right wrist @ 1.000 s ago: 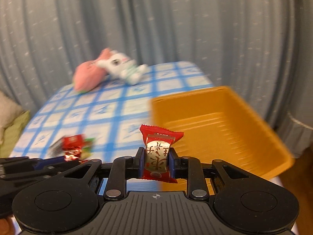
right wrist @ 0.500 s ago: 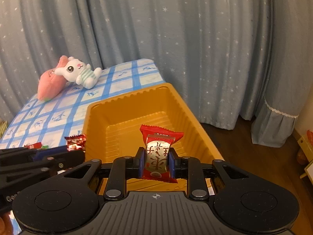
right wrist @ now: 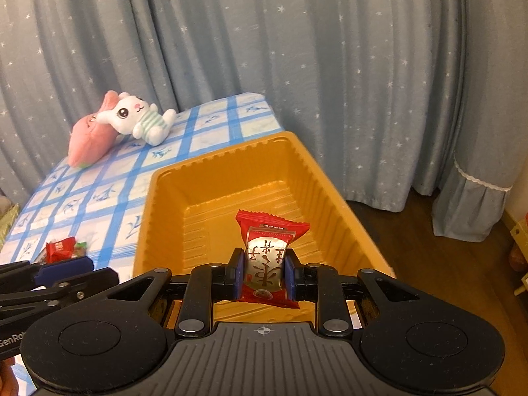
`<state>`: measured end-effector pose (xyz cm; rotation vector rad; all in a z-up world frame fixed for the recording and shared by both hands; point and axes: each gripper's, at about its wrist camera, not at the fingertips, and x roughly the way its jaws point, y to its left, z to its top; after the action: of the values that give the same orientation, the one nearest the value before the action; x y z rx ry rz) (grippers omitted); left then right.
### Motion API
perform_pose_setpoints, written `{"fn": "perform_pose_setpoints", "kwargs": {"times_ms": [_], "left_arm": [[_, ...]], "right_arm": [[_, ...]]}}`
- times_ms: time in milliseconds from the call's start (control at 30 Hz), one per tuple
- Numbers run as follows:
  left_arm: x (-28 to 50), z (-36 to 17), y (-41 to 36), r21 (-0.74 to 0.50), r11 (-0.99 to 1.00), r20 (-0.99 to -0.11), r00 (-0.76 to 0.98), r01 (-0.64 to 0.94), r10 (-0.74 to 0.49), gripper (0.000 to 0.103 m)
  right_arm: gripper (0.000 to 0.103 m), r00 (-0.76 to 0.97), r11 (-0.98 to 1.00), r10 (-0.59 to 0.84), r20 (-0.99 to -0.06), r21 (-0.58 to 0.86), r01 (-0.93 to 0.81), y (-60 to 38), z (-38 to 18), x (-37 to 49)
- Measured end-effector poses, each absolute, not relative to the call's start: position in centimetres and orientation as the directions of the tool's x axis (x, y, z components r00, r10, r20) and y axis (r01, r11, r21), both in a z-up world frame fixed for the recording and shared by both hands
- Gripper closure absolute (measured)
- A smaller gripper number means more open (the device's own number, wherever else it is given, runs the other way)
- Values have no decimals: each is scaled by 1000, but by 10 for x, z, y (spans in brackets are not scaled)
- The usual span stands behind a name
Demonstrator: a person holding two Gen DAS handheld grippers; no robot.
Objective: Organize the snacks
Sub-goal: 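Move both open grippers back over the snack pile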
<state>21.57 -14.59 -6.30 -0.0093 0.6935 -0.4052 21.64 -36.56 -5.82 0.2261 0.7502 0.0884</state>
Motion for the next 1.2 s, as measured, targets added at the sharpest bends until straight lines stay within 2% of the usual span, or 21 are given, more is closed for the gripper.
{"fn": "perform_pose_setpoints", "kwargs": {"times_ms": [100,133,200,233,267,500,733,1200], "left_arm": [[212,-61,-136,-143,929,-618,703,340,-353,68],[210,-59,-133,-145,932,-618,705,334,-348,68],[206,-57,-126,-149,935,-615,710,321,-342,66],[203,-57,-123,-150,937,-613,713,316,-339,64],[200,-56,-119,-150,939,-611,717,311,-335,64],[174,-53,-87,-154,954,-613,733,256,-296,57],[141,-53,-46,-160,972,-627,742,175,-237,53],[107,-66,29,-129,991,-653,750,28,-106,48]], "right_arm": [[78,728,962,206,-654,271,-28,-362,-58,218],[74,725,957,222,-652,287,-35,-362,-57,219],[58,735,952,217,-642,305,-15,-363,-55,217],[47,744,950,212,-634,311,-6,-363,-52,216],[44,750,949,209,-627,317,0,-364,-50,213],[44,780,948,193,-595,318,8,-356,-27,190],[44,797,947,240,-555,313,-67,-311,-16,148],[44,732,939,331,-595,289,-189,-215,-42,116]]}}
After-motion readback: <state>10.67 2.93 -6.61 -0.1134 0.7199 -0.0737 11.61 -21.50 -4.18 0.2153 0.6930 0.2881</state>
